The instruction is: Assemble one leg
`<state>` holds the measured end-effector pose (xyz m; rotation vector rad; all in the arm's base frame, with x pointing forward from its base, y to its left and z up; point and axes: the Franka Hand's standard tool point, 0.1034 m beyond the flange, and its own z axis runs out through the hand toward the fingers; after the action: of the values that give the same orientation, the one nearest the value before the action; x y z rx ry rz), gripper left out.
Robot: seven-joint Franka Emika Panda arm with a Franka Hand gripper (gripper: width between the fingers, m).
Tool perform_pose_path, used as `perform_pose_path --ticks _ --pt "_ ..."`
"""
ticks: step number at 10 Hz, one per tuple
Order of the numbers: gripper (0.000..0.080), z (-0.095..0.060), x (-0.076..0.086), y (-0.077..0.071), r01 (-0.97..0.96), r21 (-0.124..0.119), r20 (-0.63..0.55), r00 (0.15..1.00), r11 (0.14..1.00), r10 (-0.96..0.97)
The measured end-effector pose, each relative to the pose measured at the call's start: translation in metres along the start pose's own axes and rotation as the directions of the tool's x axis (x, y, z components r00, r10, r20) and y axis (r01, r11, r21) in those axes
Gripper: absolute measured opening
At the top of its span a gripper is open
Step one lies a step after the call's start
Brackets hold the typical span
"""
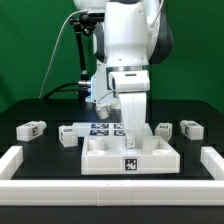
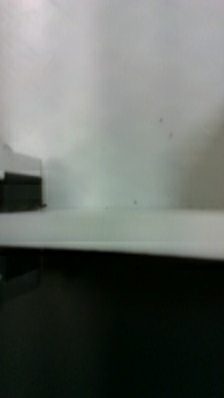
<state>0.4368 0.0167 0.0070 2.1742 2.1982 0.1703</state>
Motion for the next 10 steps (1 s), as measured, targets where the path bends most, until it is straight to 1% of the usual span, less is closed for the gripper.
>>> perform_pose_path --ticks 1,2,3,4,5,6,8,9,10 --pt "0.0061 -0.005 0.016 0.002 -0.037 0.012 0.008 0.999 0.999 0.037" --pt "0.0061 -0.009 0.032 0.007 -0.001 0.049 0.030 1.000 0.999 -0.001" --pt "0.0061 -0.010 0.038 0.012 0.016 0.086 0.048 0.999 0.996 -0.020" --pt "0.0061 -0.011 0.040 0.017 0.022 0.111 0.058 0.998 0.994 -0.029" --pt "0.0061 -0.009 0.038 0.015 0.017 0.102 0.054 0.998 0.995 -0.023" --pt "0.0061 -0.008 0.037 0.012 0.015 0.111 0.056 0.998 0.994 -0.022" --pt "0.0061 -0.007 0.037 0.011 0.017 0.115 0.056 0.998 0.993 -0.024" --pt "0.0061 -0.004 0.038 0.013 0.025 0.134 0.059 0.998 0.991 -0.033" --pt "0.0061 -0.001 0.040 0.018 0.028 0.152 0.062 0.997 0.988 -0.038"
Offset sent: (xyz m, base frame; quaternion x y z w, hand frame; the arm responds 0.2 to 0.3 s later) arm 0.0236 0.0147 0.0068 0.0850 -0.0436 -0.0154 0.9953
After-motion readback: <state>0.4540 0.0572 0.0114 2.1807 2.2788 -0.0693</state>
